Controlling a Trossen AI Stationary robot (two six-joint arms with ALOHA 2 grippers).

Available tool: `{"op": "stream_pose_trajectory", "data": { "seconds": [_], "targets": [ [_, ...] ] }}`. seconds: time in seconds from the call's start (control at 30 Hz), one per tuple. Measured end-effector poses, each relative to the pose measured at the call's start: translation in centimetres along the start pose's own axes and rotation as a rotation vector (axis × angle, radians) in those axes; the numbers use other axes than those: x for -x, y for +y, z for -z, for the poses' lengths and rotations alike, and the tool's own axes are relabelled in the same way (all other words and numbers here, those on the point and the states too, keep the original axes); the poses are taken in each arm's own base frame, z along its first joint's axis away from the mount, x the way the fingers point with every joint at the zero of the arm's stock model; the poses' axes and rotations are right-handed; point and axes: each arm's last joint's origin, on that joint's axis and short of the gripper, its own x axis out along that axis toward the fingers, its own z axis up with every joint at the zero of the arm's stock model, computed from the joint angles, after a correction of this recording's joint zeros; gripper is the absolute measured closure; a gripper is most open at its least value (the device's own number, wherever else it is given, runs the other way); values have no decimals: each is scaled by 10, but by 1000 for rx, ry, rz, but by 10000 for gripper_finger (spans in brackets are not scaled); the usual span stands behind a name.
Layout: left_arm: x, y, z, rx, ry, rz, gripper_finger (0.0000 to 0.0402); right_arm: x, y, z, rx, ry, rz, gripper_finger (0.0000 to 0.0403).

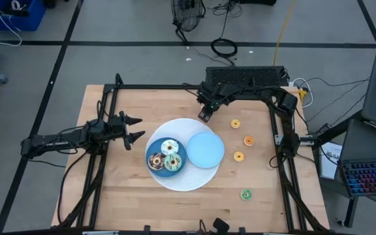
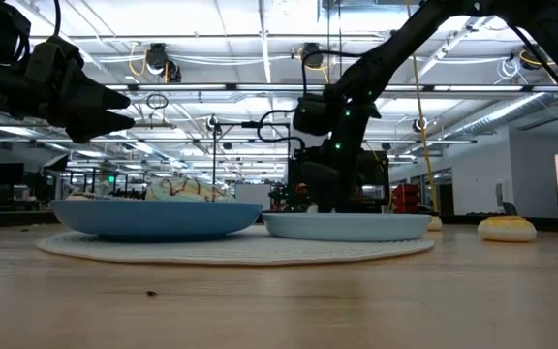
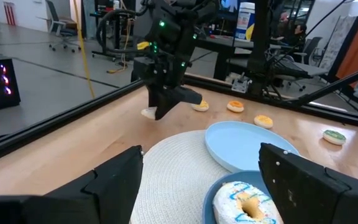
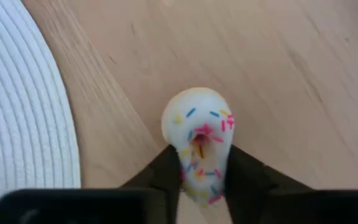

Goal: Pick & Place donuts
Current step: Put the small white donut on the light blue plate

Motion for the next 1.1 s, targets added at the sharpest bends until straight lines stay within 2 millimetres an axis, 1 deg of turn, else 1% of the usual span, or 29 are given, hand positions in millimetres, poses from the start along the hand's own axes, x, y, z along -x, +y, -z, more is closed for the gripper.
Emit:
{"op": "stream_pose_trajectory", "data": {
  "seconds": [0.1,0.17,0.23,0.33,0.4,0.5,0.57,0.63,0.73,0.83,0.93,1.1],
  "targets": [
    [0,0,0,-1,0,0,89,7,1,-1,12,-10,4,364],
    [0,0,0,0,0,0,89,18,4,-1,19,-23,5,386],
    [0,0,0,-1,0,0,86,32,10,0,32,-32,-9,391],
    [0,0,0,0,0,0,81,59,25,3,40,-54,-85,380],
    [0,0,0,-1,0,0,78,80,39,6,55,-79,-136,376],
    [0,0,0,0,0,0,79,106,68,14,106,-116,-177,384],
    [0,0,0,-1,0,0,82,120,90,21,150,-139,-212,393],
    [0,0,0,0,0,0,85,128,111,30,197,-163,-245,393],
    [0,0,0,0,0,-1,89,125,139,46,273,-167,-251,392],
    [0,0,0,0,0,-1,87,113,155,60,318,-158,-201,392],
    [0,0,0,0,0,-1,82,96,159,71,319,-152,-208,391],
    [0,0,0,0,-1,-1,79,73,154,84,281,-152,-211,389]
  ]
}}
